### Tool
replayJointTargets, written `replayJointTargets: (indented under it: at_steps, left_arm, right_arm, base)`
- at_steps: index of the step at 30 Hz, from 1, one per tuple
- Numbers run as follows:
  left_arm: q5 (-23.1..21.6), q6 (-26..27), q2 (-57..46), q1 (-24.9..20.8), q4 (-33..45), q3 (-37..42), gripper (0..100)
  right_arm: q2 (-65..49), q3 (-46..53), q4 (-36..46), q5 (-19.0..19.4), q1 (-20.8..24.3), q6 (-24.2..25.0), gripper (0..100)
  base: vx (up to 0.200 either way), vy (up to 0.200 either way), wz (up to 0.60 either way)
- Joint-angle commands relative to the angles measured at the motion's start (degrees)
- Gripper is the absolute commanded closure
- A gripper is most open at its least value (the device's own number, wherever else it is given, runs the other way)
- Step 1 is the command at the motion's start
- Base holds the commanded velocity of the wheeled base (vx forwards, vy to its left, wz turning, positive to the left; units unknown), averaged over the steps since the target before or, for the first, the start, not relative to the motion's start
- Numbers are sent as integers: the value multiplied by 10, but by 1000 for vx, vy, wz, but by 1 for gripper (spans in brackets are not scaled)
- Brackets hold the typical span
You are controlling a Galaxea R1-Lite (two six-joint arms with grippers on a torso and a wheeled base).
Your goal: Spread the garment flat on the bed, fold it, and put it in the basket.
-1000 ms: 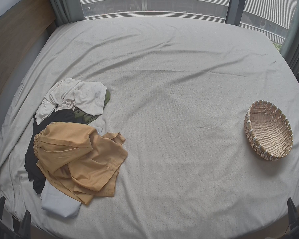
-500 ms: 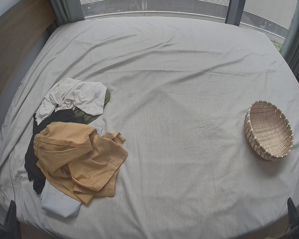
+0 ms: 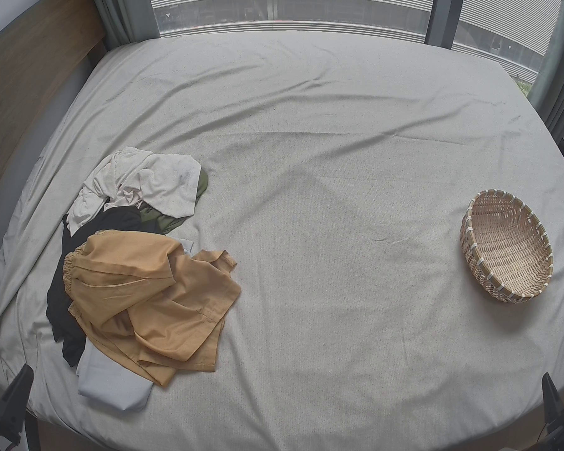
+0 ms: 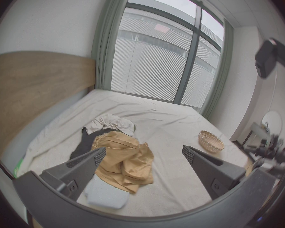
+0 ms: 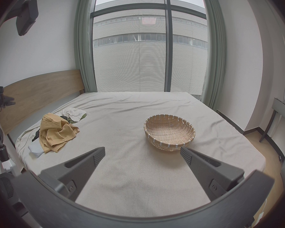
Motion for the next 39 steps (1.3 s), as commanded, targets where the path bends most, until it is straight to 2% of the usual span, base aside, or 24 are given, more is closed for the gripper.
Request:
replayJointTargets:
  at_steps: [1,7,18,20,39]
  left_arm:
    - [-29,-69,113,-24,-11,-38,0]
    - [-70,-117,178,-34,-71,-34,0]
    - [-85,-187,258,-42,-92,-19,0]
    - [-95,-202,284,-42,-116,-10,0]
    - [-115,-207,495,-42,-281,53,0]
  right_arm:
    - [-9,9,0,0,-1,0,0]
    - [-9,9,0,0,0,0,0]
    - [-9,9,0,0,-1,0,0]
    - [-9,9,0,0,-1,0,0]
    - [-9,9,0,0,-1,0,0]
  base:
    - [0,0,0]
    - [0,0,0]
    - [0,0,0]
    - [0,0,0]
    - [0,0,0]
